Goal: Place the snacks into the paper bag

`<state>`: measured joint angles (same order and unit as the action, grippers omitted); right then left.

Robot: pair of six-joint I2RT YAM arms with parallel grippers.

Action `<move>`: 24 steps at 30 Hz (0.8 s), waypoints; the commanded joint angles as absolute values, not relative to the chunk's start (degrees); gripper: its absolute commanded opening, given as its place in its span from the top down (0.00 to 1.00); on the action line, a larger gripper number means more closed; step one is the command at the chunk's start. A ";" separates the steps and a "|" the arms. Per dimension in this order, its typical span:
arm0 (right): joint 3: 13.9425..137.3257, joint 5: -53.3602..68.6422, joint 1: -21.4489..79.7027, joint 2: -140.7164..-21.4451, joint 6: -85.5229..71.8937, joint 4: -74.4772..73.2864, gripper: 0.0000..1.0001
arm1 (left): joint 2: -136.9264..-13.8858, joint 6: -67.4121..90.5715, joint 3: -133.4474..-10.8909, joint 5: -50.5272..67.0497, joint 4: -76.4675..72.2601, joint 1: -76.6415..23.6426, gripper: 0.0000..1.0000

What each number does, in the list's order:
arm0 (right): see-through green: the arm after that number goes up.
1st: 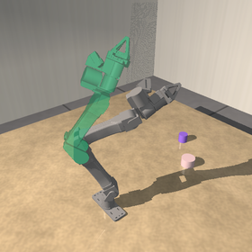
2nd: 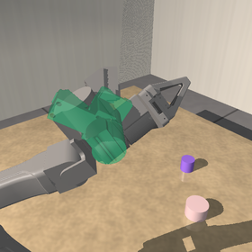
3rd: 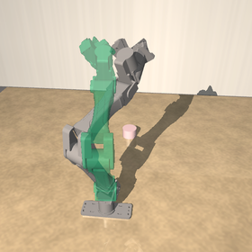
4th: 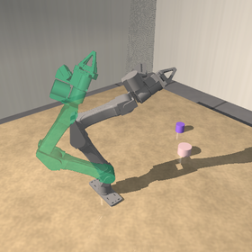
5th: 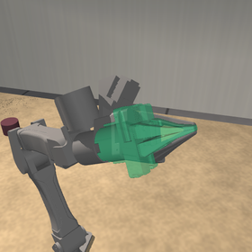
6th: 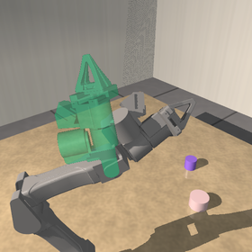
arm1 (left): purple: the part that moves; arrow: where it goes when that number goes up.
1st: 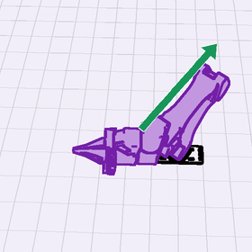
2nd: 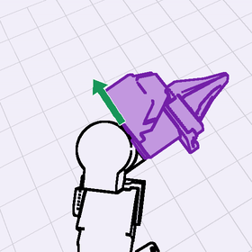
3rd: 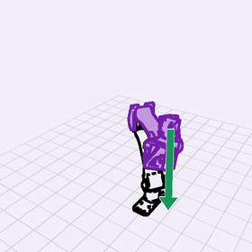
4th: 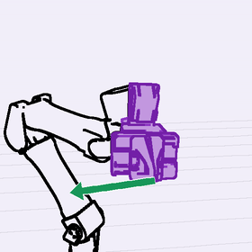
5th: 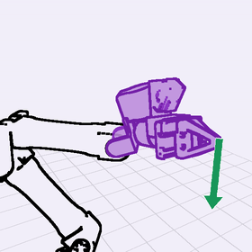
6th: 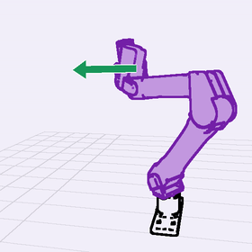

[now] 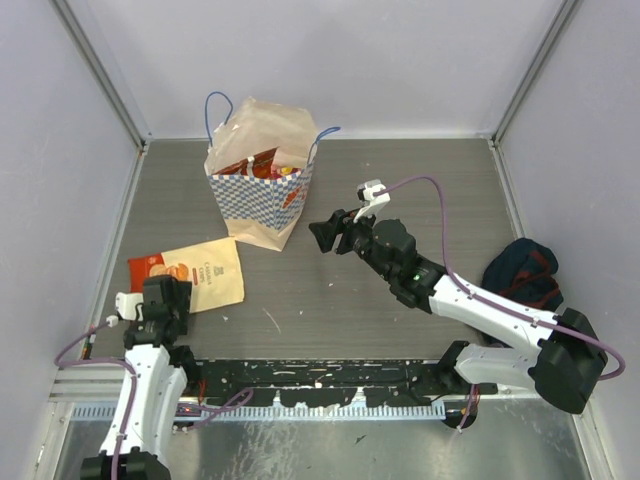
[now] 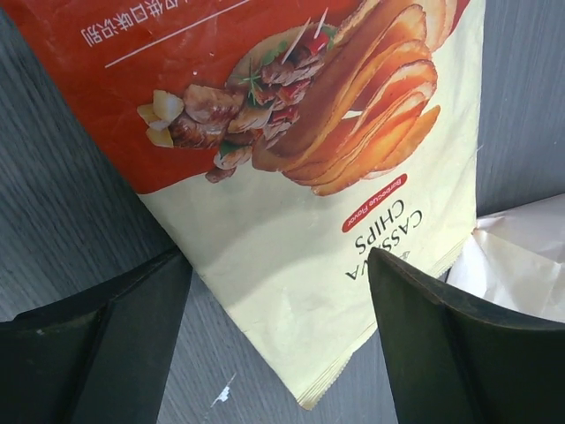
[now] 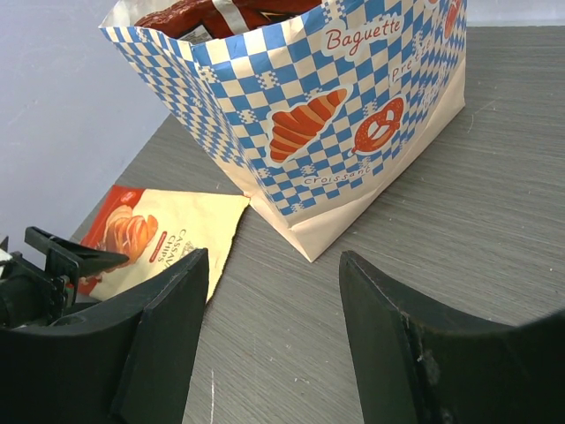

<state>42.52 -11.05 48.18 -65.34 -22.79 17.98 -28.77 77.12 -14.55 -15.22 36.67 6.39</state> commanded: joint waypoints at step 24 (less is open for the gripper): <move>43.94 -11.78 47.99 -65.38 -22.75 20.74 0.35 | -26.29 74.35 -25.69 -19.19 49.13 6.64 1.00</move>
